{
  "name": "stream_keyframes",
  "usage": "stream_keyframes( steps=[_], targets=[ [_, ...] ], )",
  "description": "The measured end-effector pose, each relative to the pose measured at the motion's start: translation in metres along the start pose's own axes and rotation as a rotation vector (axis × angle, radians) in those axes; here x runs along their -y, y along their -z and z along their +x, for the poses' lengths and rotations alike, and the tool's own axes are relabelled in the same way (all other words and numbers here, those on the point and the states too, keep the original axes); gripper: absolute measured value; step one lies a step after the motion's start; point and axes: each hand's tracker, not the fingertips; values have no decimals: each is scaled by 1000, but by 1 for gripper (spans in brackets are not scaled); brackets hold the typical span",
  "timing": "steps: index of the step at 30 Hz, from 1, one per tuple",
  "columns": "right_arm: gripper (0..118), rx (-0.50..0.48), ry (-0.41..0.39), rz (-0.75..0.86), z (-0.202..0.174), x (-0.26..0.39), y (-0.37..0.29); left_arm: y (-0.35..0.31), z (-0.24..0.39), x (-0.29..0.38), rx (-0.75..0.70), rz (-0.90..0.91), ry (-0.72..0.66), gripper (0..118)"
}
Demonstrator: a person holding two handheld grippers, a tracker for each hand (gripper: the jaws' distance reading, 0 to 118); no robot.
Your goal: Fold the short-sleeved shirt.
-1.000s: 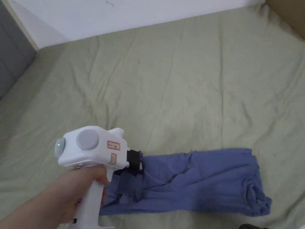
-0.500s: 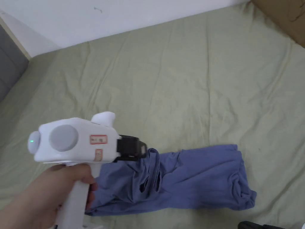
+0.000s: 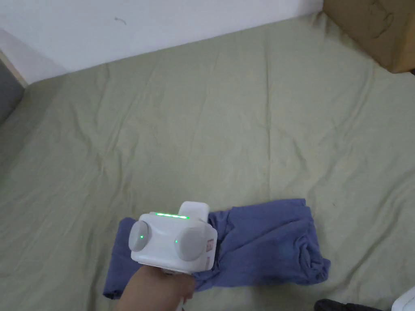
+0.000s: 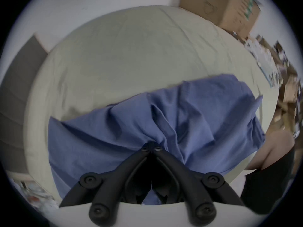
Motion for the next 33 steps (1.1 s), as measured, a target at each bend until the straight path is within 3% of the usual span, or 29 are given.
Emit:
stream_keyframes(
  steps=[3, 5, 7, 9, 13, 15, 18, 20, 22, 23, 24, 26, 27, 28, 30, 33],
  targets=[
    [0, 10, -9, -2, -5, -2, 2, 0, 0, -2, 7, -6, 21, 0],
    [0, 11, -17, -5, -8, -4, 4, -17, -11, -9, 181, 15, -46, 0],
    [0, 14, -25, -16, -10, -4, 6, -47, -33, -5, 467, 70, -136, 0],
    [0, 24, -38, -34, -13, -5, 8, -86, -58, 2, 595, 164, -151, 0],
    [0, 30, -43, -51, -15, -7, 12, -122, -156, 33, 665, 290, -260, 0],
    [0, 32, -48, -61, -18, -8, 17, -113, -216, 56, 553, 360, -329, 0],
    [0, 40, -68, -84, -25, -11, 24, -73, -291, 85, 600, 309, -474, 0],
    [0, 39, -70, -96, -29, -12, 29, -53, -309, 94, 580, 210, -548, 2],
    [0, 33, -72, -106, -33, -13, 33, -38, -319, 105, 620, 200, -516, 15],
    [0, 35, -76, -112, -35, -13, 36, -31, -319, 107, 658, 176, -531, 15],
    [0, 38, -80, -118, -37, -14, 39, -25, -311, 106, 703, 153, -557, 37],
    [0, 42, -83, -126, -41, -17, 43, -10, -299, 103, 771, 105, -535, 106],
    [0, 42, -81, -127, -42, -18, 45, -3, -292, 101, 788, 96, -509, 117],
    [0, 42, -78, -128, -43, -20, 46, 8, -291, 102, 817, 128, -504, 113],
    [0, 43, -79, -129, -45, -22, 48, 24, -279, 94, 789, 98, -517, 115],
    [0, 48, -89, -135, -45, -23, 51, 43, -260, 95, 910, 104, -607, 118]
  ],
)
